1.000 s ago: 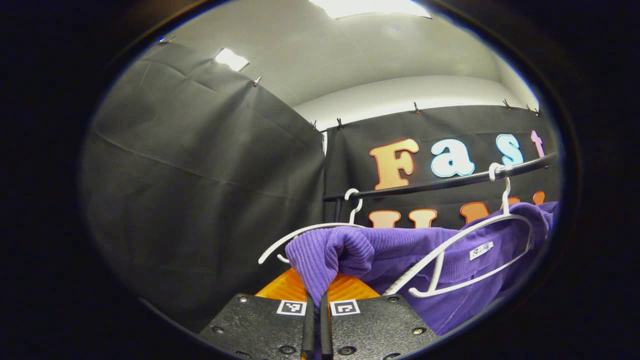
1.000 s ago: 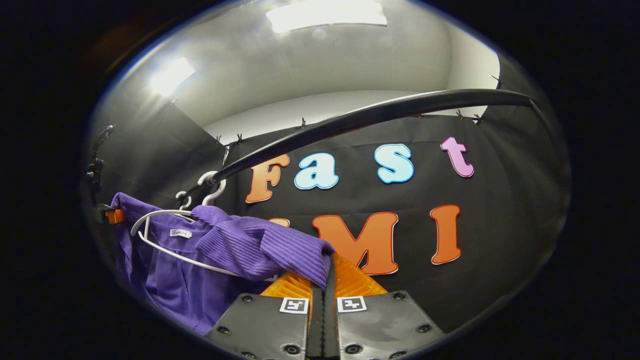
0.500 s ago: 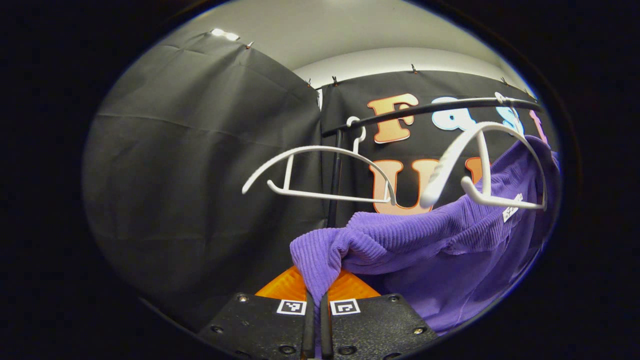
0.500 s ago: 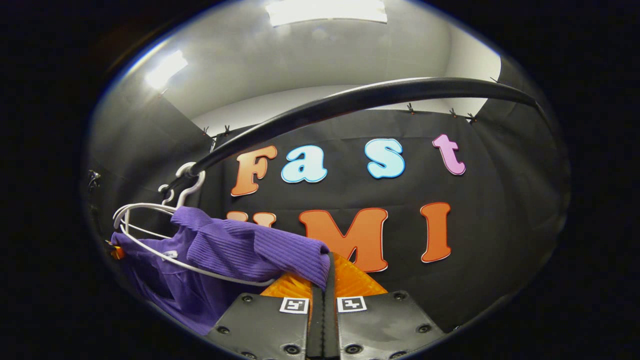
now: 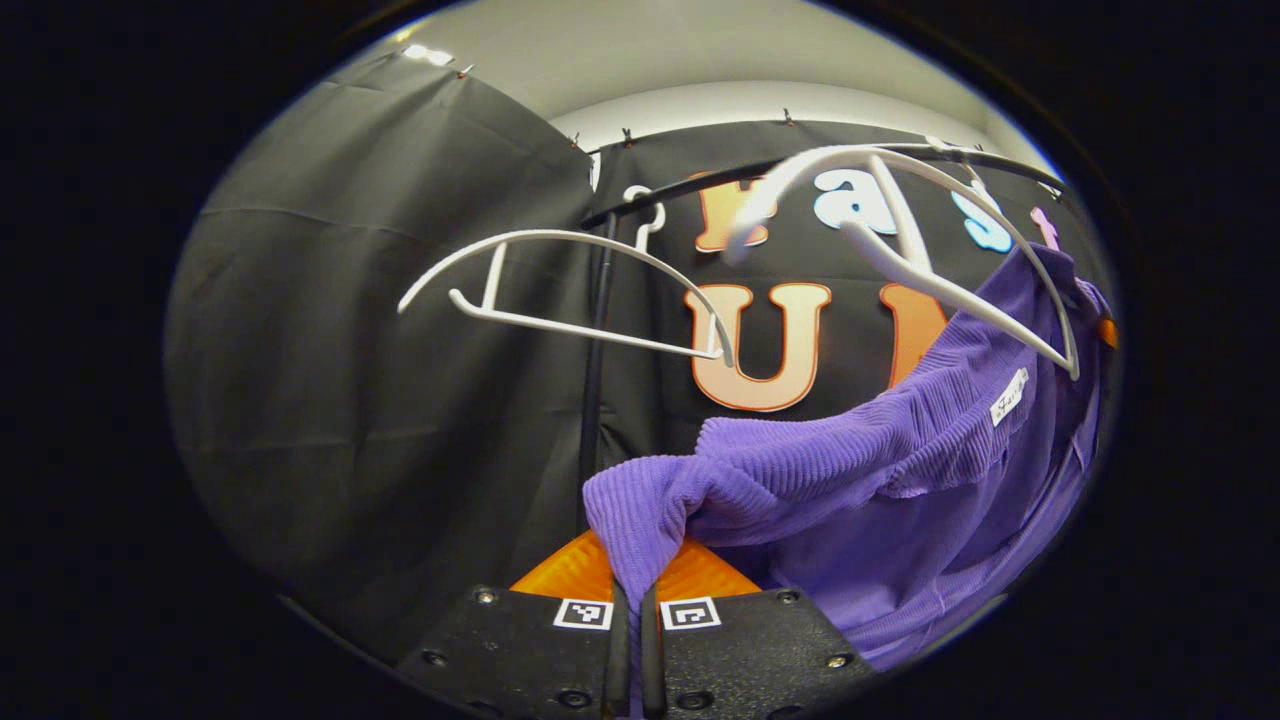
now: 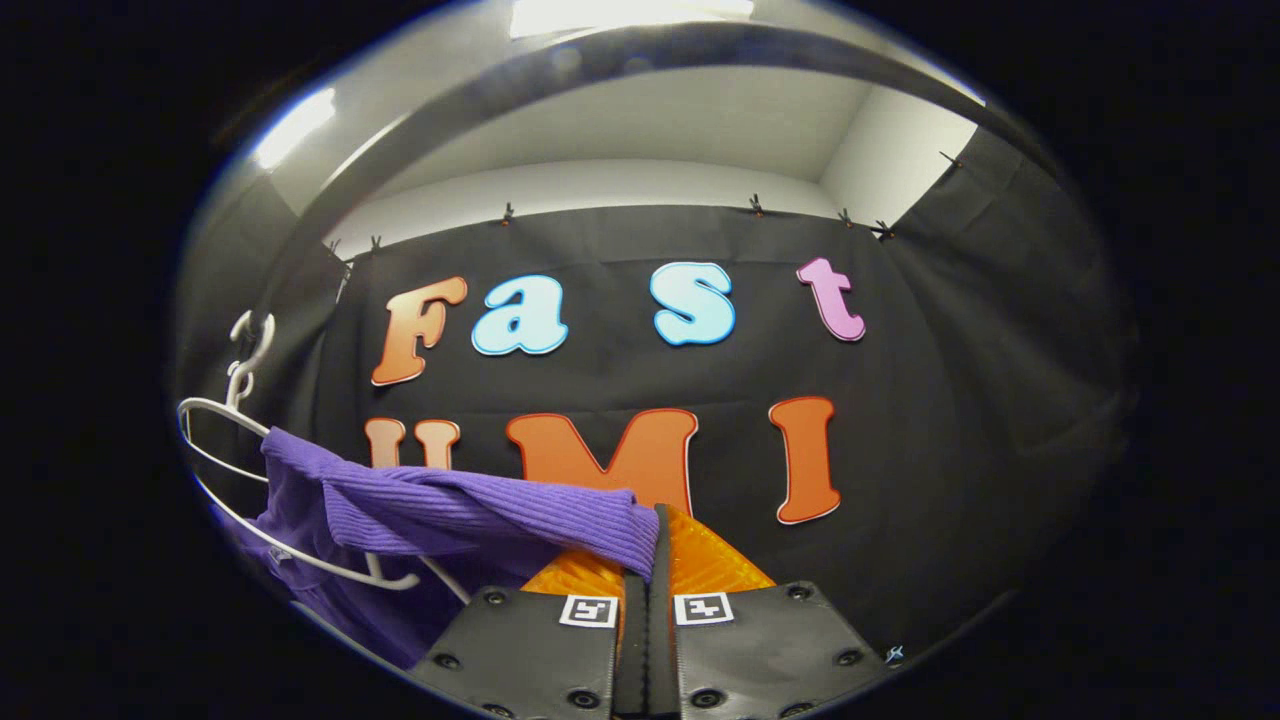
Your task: Grasp the clothes on the hanger with both hands and then place them into the laundry hamper below.
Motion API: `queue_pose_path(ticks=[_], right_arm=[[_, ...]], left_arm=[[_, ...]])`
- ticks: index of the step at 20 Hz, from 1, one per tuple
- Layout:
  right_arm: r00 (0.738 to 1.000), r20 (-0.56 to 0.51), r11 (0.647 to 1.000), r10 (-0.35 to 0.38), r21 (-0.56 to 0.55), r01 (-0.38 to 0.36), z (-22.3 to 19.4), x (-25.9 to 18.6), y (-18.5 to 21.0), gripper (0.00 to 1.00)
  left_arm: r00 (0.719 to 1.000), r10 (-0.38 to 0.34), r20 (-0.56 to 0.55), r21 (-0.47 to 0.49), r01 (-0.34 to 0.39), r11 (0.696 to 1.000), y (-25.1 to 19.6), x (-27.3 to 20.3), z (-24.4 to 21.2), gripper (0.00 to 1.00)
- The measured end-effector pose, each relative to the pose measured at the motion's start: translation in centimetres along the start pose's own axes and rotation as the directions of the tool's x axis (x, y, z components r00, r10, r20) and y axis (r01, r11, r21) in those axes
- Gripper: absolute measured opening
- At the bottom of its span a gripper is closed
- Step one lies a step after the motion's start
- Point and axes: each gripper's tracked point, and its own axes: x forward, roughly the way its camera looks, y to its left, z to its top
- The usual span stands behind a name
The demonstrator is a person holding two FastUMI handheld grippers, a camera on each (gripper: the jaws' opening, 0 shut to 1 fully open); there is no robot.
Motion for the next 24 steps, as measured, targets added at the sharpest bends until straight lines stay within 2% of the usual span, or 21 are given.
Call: queue_pose_path(ticks=[3, 4, 10, 12, 13, 14, 20, 23, 24], right_arm=[[0.998, -0.039, 0.999, -0.044, 0.005, 0.044, -1.6, 0.1, -1.9, 0.12], [0.997, -0.048, 0.998, -0.055, -0.006, 0.055, -2.2, 0.1, -2.3, 0.07], [0.981, -0.142, 0.990, -0.129, -0.083, 0.118, -6.5, -0.9, -5.5, 0.07], [0.976, -0.159, 0.986, -0.147, -0.107, 0.131, -7.5, -1.8, -6.4, 0.08], [0.974, -0.168, 0.984, -0.152, -0.121, 0.132, -7.9, -2.3, -6.8, 0.03], [0.972, -0.177, 0.983, -0.152, -0.134, 0.129, -8.2, -3.1, -7.0, 0.08], [0.967, -0.241, 0.981, -0.086, -0.191, 0.040, -9.7, -8.4, -5.6, 0.07], [0.956, -0.292, 0.986, 0.010, -0.159, -0.059, -11.2, -11.3, -2.4, 0.07], [0.948, -0.314, 0.986, 0.049, -0.137, -0.096, -11.9, -12.3, -1.1, 0.04]], left_arm=[[0.999, -0.044, -0.006, 0.009, 0.044, 0.999, -1.8, -0.4, -1.2, 0.05], [0.999, -0.053, -0.011, 0.016, 0.053, 0.998, -2.2, -0.5, -1.5, 0.05], [0.993, -0.102, -0.060, 0.033, 0.105, 0.994, -4.4, -0.6, -3.5, 0.02], [0.991, -0.121, -0.063, 0.048, 0.124, 0.991, -5.1, -0.7, -4.0, 0.07], [0.989, -0.132, -0.066, 0.056, 0.136, 0.989, -5.5, -1.0, -4.2, 0.05], [0.987, -0.144, -0.070, 0.061, 0.149, 0.987, -6.0, -1.1, -4.3, 0.02], [0.959, -0.270, -0.080, 0.078, 0.276, 0.958, -10.6, -3.3, -4.5, 0.05], [0.931, -0.351, -0.105, 0.084, 0.360, 0.929, -14.0, -4.4, -5.1, 0.02], [0.916, -0.383, -0.117, 0.071, 0.393, 0.917, -15.5, -5.2, -5.5, 0.04]])
